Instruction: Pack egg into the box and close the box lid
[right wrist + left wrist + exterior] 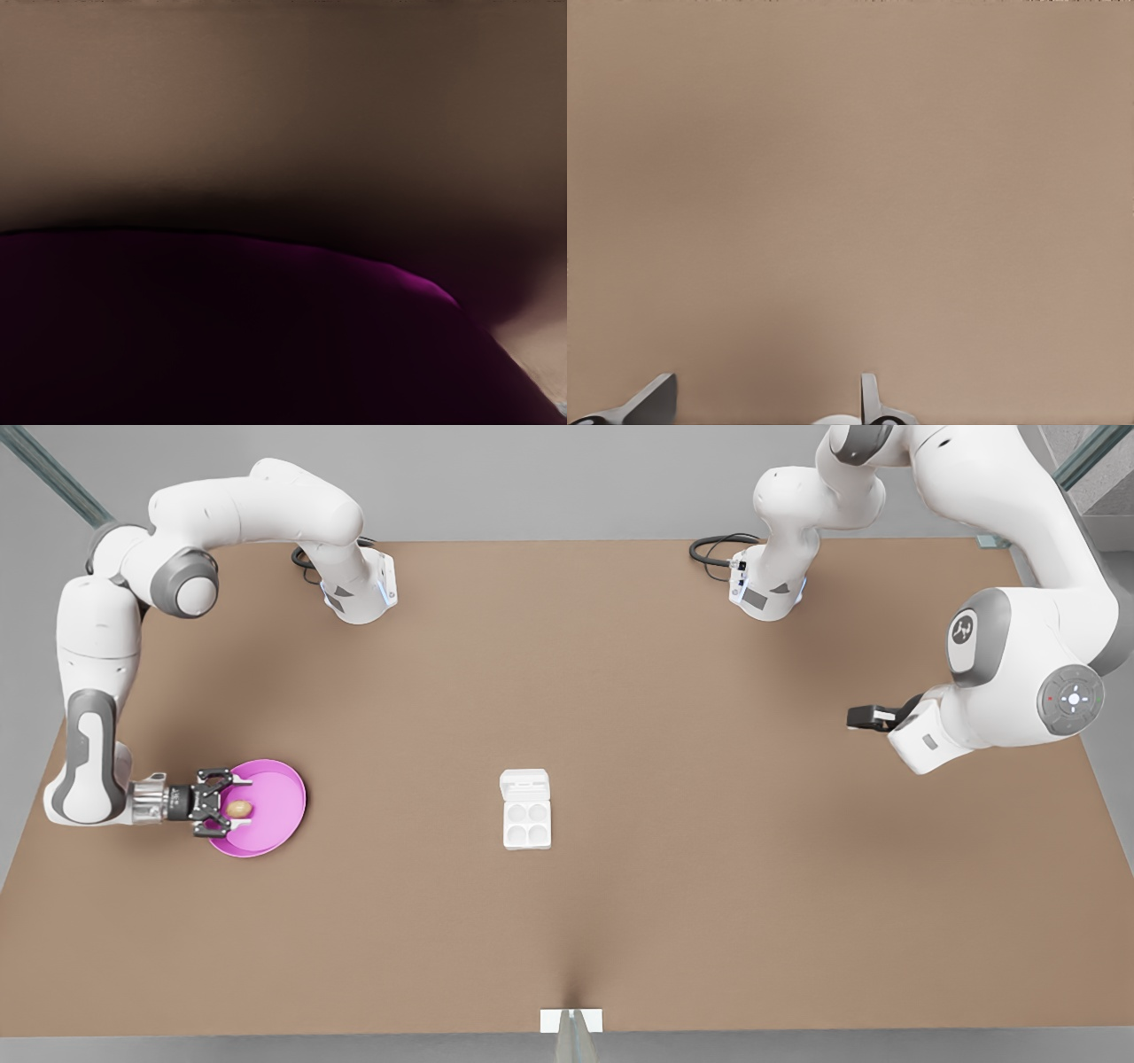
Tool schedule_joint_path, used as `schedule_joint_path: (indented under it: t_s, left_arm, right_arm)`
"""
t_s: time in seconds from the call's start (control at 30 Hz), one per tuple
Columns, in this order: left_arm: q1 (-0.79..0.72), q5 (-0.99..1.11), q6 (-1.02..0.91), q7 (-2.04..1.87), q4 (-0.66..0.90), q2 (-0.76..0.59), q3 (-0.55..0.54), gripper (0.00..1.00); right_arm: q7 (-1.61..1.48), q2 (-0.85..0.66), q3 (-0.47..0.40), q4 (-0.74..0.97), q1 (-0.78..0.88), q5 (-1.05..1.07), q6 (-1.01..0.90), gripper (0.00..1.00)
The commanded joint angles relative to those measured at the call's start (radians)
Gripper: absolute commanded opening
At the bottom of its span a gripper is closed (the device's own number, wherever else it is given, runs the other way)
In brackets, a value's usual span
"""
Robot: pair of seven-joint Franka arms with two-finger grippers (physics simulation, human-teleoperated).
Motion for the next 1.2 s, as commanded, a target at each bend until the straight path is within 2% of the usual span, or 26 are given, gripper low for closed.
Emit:
schedule_joint_path:
  t_s: [0.0, 0.47, 0.5, 0.6, 0.87, 0.93, 1.0, 1.17]
  left_arm:
    - [0.0, 0.0, 0.0, -0.001, 0.0, 0.001, 0.0, 1.0]
    - [0.0, 0.026, 0.0, -0.002, 0.015, -0.002, -0.001, 1.0]
    - [0.0, 0.028, 0.0, -0.001, 0.015, 0.0, -0.001, 1.0]
    - [0.0, 0.026, 0.0, -0.001, 0.017, 0.0, -0.001, 1.0]
    - [0.0, 0.025, 0.0, -0.001, 0.031, 0.003, -0.001, 1.0]
    - [0.0, 0.023, 0.002, -0.001, 0.031, 0.005, -0.001, 1.0]
    - [0.0, 0.023, 0.002, 0.005, 0.031, 0.001, -0.001, 1.0]
    - [-0.002, 0.006, 0.087, -0.001, 0.058, 0.006, -0.011, 1.0]
  right_arm:
    - [-0.002, 0.007, 0.001, 0.0, -0.001, 0.0, -0.001, 1.0]
    - [-0.002, 0.022, 0.001, 0.005, -0.008, 0.003, 0.016, 1.0]
    - [-0.003, 0.02, 0.001, 0.005, -0.008, 0.002, 0.016, 0.96]
    - [-0.017, 0.017, 0.001, 0.02, -0.008, -0.002, 0.013, 0.21]
    - [0.0, -0.044, 0.01, 0.061, -0.002, -0.005, -0.077, 0.21]
    - [-0.009, -0.107, 0.051, 0.061, 0.03, -0.075, -0.076, 0.21]
    - [-0.029, -0.217, 0.056, 0.058, 0.157, -0.227, -0.027, 0.21]
    - [-0.031, -0.372, 0.054, 0.054, 0.453, -0.512, 0.159, 0.21]
